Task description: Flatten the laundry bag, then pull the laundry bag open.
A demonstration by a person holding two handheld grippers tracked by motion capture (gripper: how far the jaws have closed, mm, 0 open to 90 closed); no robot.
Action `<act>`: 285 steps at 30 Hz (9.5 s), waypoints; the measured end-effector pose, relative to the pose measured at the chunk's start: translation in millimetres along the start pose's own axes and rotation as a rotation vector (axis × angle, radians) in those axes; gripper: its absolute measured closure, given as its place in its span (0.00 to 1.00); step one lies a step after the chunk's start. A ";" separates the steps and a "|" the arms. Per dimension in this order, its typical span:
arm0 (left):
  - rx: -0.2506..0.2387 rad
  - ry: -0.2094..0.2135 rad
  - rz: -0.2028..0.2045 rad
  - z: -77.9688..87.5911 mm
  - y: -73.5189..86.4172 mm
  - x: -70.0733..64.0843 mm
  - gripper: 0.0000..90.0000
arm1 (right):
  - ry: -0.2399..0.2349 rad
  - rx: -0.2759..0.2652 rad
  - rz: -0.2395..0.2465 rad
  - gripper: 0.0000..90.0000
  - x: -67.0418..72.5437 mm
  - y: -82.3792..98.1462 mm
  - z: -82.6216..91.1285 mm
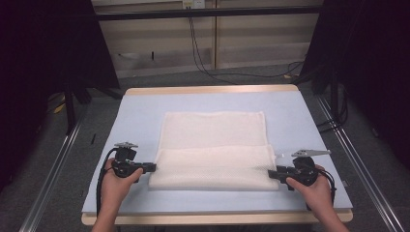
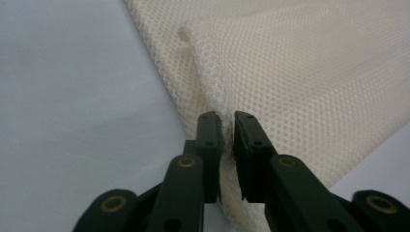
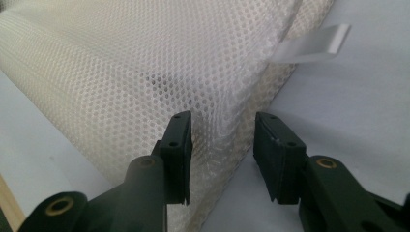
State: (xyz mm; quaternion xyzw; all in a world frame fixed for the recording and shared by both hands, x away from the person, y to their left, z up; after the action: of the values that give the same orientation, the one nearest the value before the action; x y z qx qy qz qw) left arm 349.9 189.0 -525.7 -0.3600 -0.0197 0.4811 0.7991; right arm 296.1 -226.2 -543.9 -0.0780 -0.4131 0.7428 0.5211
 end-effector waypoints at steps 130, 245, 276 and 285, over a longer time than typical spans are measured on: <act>-0.106 0.046 0.045 -10.2 4.7 2.6 0.51 | 0.025 -0.152 0.102 0.71 -23.5 -8.7 24.0; -0.060 0.348 0.048 -52.4 -38.6 -133.9 0.59 | 0.002 -0.133 0.270 1.00 18.7 -13.8 -0.7; 0.083 0.454 0.109 -114.0 -43.0 -213.2 0.69 | -0.009 -0.118 0.290 1.00 21.1 -8.0 -1.0; 0.114 0.475 0.119 -126.7 -41.7 -222.6 0.71 | -0.012 -0.098 0.289 1.00 21.6 -3.7 -2.3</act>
State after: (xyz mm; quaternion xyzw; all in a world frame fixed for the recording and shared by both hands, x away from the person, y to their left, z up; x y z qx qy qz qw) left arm 309.9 -67.4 -524.6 -0.4179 0.2169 0.4297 0.7705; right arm 290.4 -206.5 -536.0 -0.1576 -0.4364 0.7895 0.4018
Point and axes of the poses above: each handheld gripper's, and its own axes: z roughly backward along the jaws, y roughly out of its underside, x roughly to its left, the point moved 10 cm from there along -z, roughly forward along the jaws, and after that the axes turned 2 degrees about -x, right-handed, at the moved point
